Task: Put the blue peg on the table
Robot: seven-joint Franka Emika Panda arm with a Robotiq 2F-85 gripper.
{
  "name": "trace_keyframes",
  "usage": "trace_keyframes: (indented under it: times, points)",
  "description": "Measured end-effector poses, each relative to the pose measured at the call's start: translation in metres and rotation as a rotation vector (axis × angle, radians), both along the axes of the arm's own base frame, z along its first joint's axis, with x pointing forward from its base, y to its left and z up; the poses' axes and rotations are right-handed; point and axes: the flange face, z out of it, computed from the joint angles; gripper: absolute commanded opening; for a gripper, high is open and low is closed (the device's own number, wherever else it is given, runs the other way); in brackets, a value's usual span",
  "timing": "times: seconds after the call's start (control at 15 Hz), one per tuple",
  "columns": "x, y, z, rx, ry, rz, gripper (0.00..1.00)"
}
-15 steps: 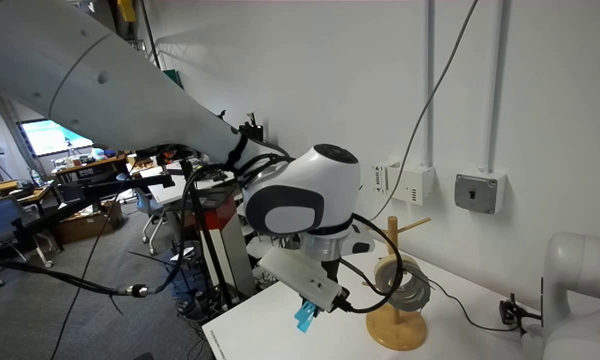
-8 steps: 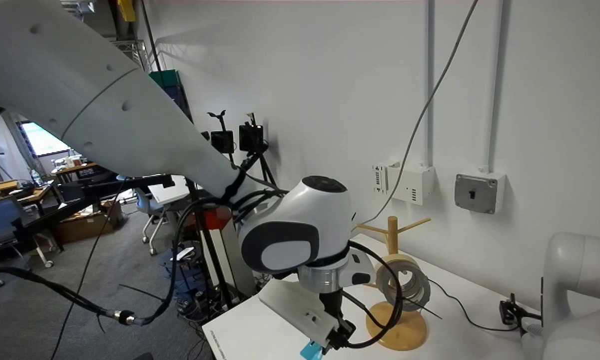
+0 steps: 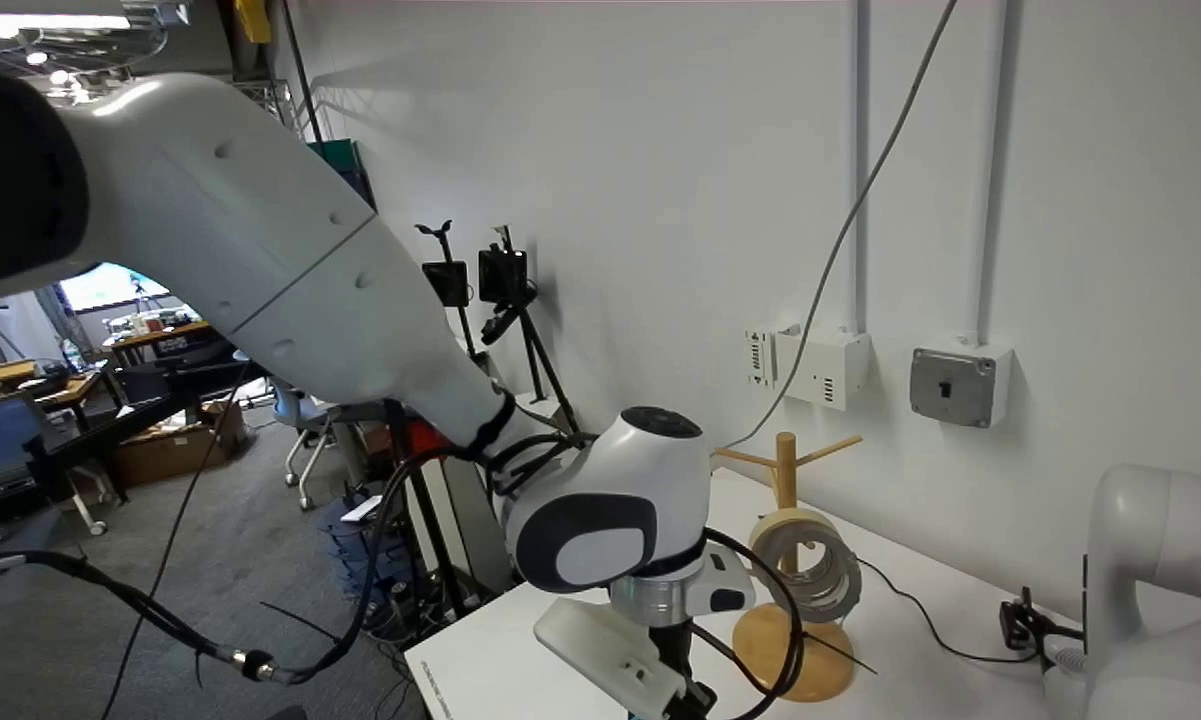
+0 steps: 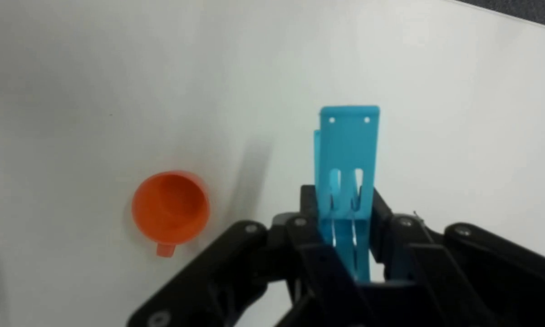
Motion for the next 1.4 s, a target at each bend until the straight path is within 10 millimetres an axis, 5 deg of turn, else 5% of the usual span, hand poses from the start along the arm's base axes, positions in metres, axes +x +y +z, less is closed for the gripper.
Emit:
trace_keyframes:
  times: [0.67, 1.4]
  points:
    - [0.038, 0.031, -0.053, -0.099, 0.029, 0.076, 0.07]
    - [0.059, 0.034, -0.086, -0.301, -0.042, 0.221, 0.07]
